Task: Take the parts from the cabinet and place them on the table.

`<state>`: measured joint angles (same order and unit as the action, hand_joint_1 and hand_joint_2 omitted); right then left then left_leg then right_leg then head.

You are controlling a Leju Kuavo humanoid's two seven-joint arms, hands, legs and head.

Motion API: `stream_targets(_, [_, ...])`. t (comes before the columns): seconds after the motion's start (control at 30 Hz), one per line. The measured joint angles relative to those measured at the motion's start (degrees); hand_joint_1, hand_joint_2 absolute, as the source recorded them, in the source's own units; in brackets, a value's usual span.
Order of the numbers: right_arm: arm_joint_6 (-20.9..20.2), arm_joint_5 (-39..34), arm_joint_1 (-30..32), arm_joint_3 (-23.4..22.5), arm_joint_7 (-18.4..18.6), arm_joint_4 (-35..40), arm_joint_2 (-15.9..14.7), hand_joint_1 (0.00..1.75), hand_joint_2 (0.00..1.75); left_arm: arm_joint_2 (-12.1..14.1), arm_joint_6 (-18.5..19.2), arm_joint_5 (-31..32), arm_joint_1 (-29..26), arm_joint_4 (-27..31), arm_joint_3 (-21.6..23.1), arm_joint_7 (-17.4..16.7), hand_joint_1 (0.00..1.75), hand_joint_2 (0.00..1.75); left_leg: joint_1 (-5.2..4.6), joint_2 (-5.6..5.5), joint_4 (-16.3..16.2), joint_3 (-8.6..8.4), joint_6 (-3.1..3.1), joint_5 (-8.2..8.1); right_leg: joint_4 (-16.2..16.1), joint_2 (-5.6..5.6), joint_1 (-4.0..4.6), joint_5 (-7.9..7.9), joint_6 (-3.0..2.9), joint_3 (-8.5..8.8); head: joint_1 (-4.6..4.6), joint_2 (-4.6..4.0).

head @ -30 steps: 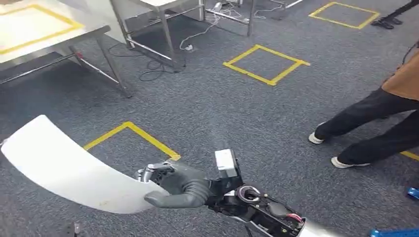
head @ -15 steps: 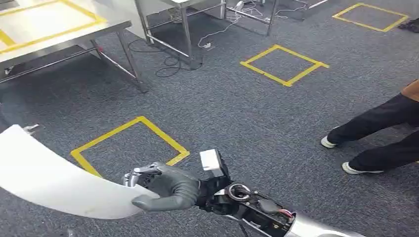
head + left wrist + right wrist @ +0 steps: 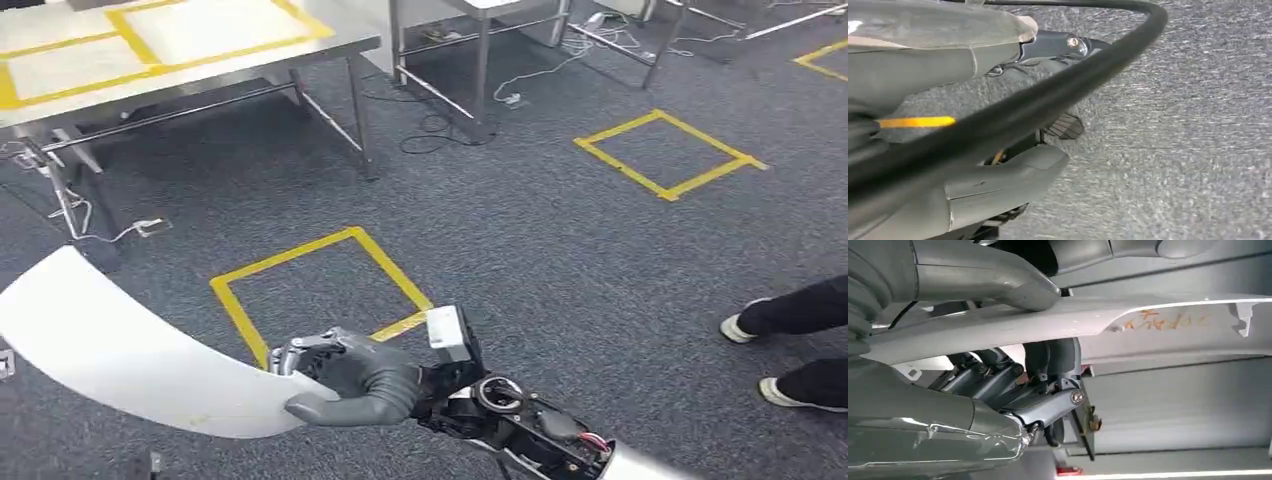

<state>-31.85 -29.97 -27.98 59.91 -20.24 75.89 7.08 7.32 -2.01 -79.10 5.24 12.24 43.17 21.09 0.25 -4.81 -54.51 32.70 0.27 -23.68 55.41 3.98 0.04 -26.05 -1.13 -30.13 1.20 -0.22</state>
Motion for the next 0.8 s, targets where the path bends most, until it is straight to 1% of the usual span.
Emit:
stream_targets(0.03, [0.02,0.0,-0.02,0.0,0.02,-0.02,0.0,1.75,1.75,0.0,0.0,-0.02,-0.09,0.0,0.0,0.0,0.0,1.75,0.32,-0.29,0.02,0.27,-0.31,0.09,-0.48,-0.47,0.38,-0.34,0.01,0.32,0.33,0.0])
stream_targets(0.07, [0.02,0.0,-0.02,0.02,0.02,-0.02,0.0,1.75,1.75,0.07,0.0,-0.02,-0.24,0.0,0.0,0.0,0.0,1.75,0.48,-0.71,0.14,0.46,-0.69,0.24,-0.65,-0.93,0.4,-0.52,-0.15,0.7,0.64,0.0])
stream_targets(0.1, [0.15,0.0,-0.01,0.02,-0.02,-0.02,0.02,1.75,1.75,0.06,0.0,0.0,-0.41,0.0,0.0,-0.04,0.0,1.75,0.47,-1.06,0.39,0.52,-1.16,0.54,-0.88,-1.29,0.43,-0.35,-0.17,0.96,0.77,0.0])
stream_targets(0.13, [0.37,0.0,-0.01,0.02,-0.09,0.0,0.11,1.75,1.75,0.33,0.0,0.13,-0.52,-0.02,0.0,-0.07,0.0,1.75,0.05,-1.39,0.32,0.57,-1.43,0.5,-2.14,-2.04,-0.68,0.22,-0.08,1.36,0.57,0.0])
stream_targets(0.17, [0.63,0.17,0.03,0.0,-0.09,-0.04,0.11,1.75,1.75,0.17,0.09,0.15,-0.63,-0.02,0.0,-0.15,0.0,1.75,0.07,1.04,-1.09,1.29,-1.54,-0.78,-2.71,-2.61,-0.54,0.63,-0.1,1.72,0.41,0.0])
stream_targets(0.2, [0.7,0.17,-0.02,-0.02,-0.26,-0.02,0.11,1.75,1.75,0.2,0.09,0.18,-0.31,-0.02,0.0,-0.15,0.0,1.75,0.17,2.59,-4.66,3.09,-1.8,-3.03,-2.8,-3.22,-0.49,0.76,-0.3,1.66,-0.46,0.0])
stream_targets(0.23, [0.7,0.24,0.04,-0.02,-0.35,-0.04,0.11,1.75,1.75,0.22,0.09,0.17,-0.07,-0.02,0.0,-0.17,0.0,1.75,0.32,3.49,-9.46,5.37,-2.2,-5.22,-2.78,-3.92,-0.43,0.75,-0.29,1.61,-0.98,0.0])
stream_targets(0.27, [0.7,0.28,0.22,-0.02,-0.35,-0.13,0.07,1.75,1.75,0.26,0.09,0.17,-0.1,-0.02,0.0,-0.18,0.0,1.75,0.53,3.82,-13.94,7.58,-2.47,-6.95,-2.76,-4.57,-0.37,0.69,-0.28,1.56,-1.16,0.0])
stream_targets(0.3, [0.77,0.28,0.36,-0.02,-0.37,-0.24,0.04,1.75,1.75,0.24,0.11,0.17,-0.16,-0.02,0.0,-0.2,0.0,1.75,0.71,3.99,-17.35,9.38,-2.79,-7.82,-2.7,-5.22,-0.37,0.64,-0.27,1.49,-1.29,0.0])
stream_targets(0.33, [0.79,0.28,0.44,-0.02,-0.44,-0.35,0.02,1.75,1.75,0.22,0.11,0.17,-0.2,-0.02,0.0,-0.2,0.0,1.75,0.89,4.15,-17.8,9.7,-3.05,-7.21,-2.62,-5.75,-0.39,0.57,-0.26,1.47,-1.57,0.0])
stream_targets(0.37, [0.94,0.26,0.44,-0.02,-0.52,-0.44,0.02,1.75,1.75,0.24,0.11,0.18,-0.3,-0.02,0.0,-0.22,0.0,1.75,1.07,4.39,-15.53,8.57,-3.23,-5.51,-2.53,-6.2,-0.42,0.46,-0.13,1.47,-1.84,0.0])
stream_targets(0.4, [1.18,0.24,0.44,-0.07,-0.59,-0.44,0.02,1.75,1.75,0.35,0.11,0.17,-0.32,-0.02,0.0,-0.22,0.0,1.75,1.28,4.72,-10.35,5.79,-3.37,-2.79,-2.34,-6.72,-0.46,0.28,0.09,1.49,-2.12,0.0])
stream_targets(0.43, [1.46,0.13,0.43,-0.18,-0.72,-0.44,0.02,1.75,1.75,0.39,0.11,0.17,-0.3,-0.02,0.0,-0.22,0.0,1.75,1.38,5.62,-4.31,2.56,-3.47,-0.33,-2.01,-7.17,-0.55,0.01,0.39,1.48,-2.32,0.0])
stream_targets(0.47, [1.75,-0.24,0.44,-0.39,-0.83,-0.44,0.02,1.75,1.75,0.48,0.11,0.17,-0.17,-0.02,0.0,-0.22,0.0,1.75,1.43,6.62,0.32,0.37,-3.38,0.09,-1.61,-7.26,-0.51,-0.29,0.85,1.5,-2.67,0.0])
stream_targets(0.5, [2.08,-1.1,0.51,-0.74,-0.92,-0.46,0.0,1.75,1.75,0.41,0.11,0.15,-0.05,-0.02,0.0,-0.2,0.0,1.75,0.85,6.21,-0.01,0.26,-2.81,0.04,-1.59,-7.46,-0.13,-0.58,1.3,0.97,-2.95,0.0])
stream_targets(0.53, [2.23,-2.39,0.67,-1.12,-0.94,-0.5,0.0,1.75,1.75,0.41,0.11,0.15,-0.07,-0.02,0.0,-0.17,0.0,1.75,0.86,5.88,0.15,0.25,-2.08,-0.15,-1.6,-7.57,-0.16,-0.85,1.64,0.88,-2.6,0.0])
stream_targets(0.6, [2.51,-4.72,0.77,-1.94,-1.05,-0.63,0.02,1.75,1.75,0.48,-0.02,0.13,-0.48,-0.02,0.0,0.0,0.0,1.75,0.63,5.6,0.04,0.25,-1.4,-0.42,-1.78,-7.8,-0.14,-0.88,2.12,1.39,-2.14,0.0])
stream_targets(0.63, [2.58,-4.94,0.79,-2.38,-1.05,-0.77,0.02,1.75,1.75,0.48,-0.07,0.15,-0.49,-0.02,0.0,0.02,0.0,1.75,0.95,5.47,0.27,0.05,-0.93,-0.23,-1.67,-7.86,-0.2,-1.07,2.45,1.39,-2.12,0.0])
stream_targets(0.67, [2.58,-4.98,0.89,-2.76,-1.03,-0.85,0.0,1.75,1.75,0.44,-0.07,0.13,-0.48,-0.02,0.0,0.02,0.0,1.75,1.11,5.45,0.42,-0.16,-0.62,-0.19,-0.42,-6.52,-0.57,-2.04,2.82,1.12,-2.05,0.0])
stream_targets(0.7, [2.6,-5.03,0.9,-2.93,-1.07,-0.92,0.0,1.75,1.75,0.44,-0.09,0.13,-0.43,-0.02,0.0,0.04,0.0,1.75,1.11,5.38,0.43,-0.21,-0.06,-0.5,2.71,-5.33,-0.59,-4.01,2.94,-0.39,-1.75,0.0])
stream_targets(0.73, [2.89,-5.05,1.01,-3.13,-1.07,-0.98,0.0,1.75,1.75,0.46,-0.09,0.13,-0.32,-0.02,0.0,0.07,0.0,1.75,1.07,5.33,0.42,-0.28,0.14,-0.58,7.46,-4.84,-0.59,-6.31,3.07,-2.67,-1.18,0.0])
stream_targets(0.77, [3.26,-5.11,1.35,-3.5,-1.14,-1.18,-0.09,1.75,1.75,0.44,-0.09,0.13,-0.2,-0.02,0.0,0.09,0.0,1.75,0.96,5.19,0.42,-0.39,0.38,-0.77,12.76,-4.54,-0.6,-8.28,3.17,-5.34,-0.77,0.0])
stream_targets(0.8, [3.45,-5.22,1.63,-3.8,-1.25,-1.42,-0.15,1.75,1.75,0.44,-0.09,0.15,-0.19,-0.02,0.0,0.11,0.0,1.75,0.81,5.0,0.39,-0.51,0.55,-0.9,17.02,-4.42,-0.6,-9.51,3.25,-7.67,-0.57,0.0])
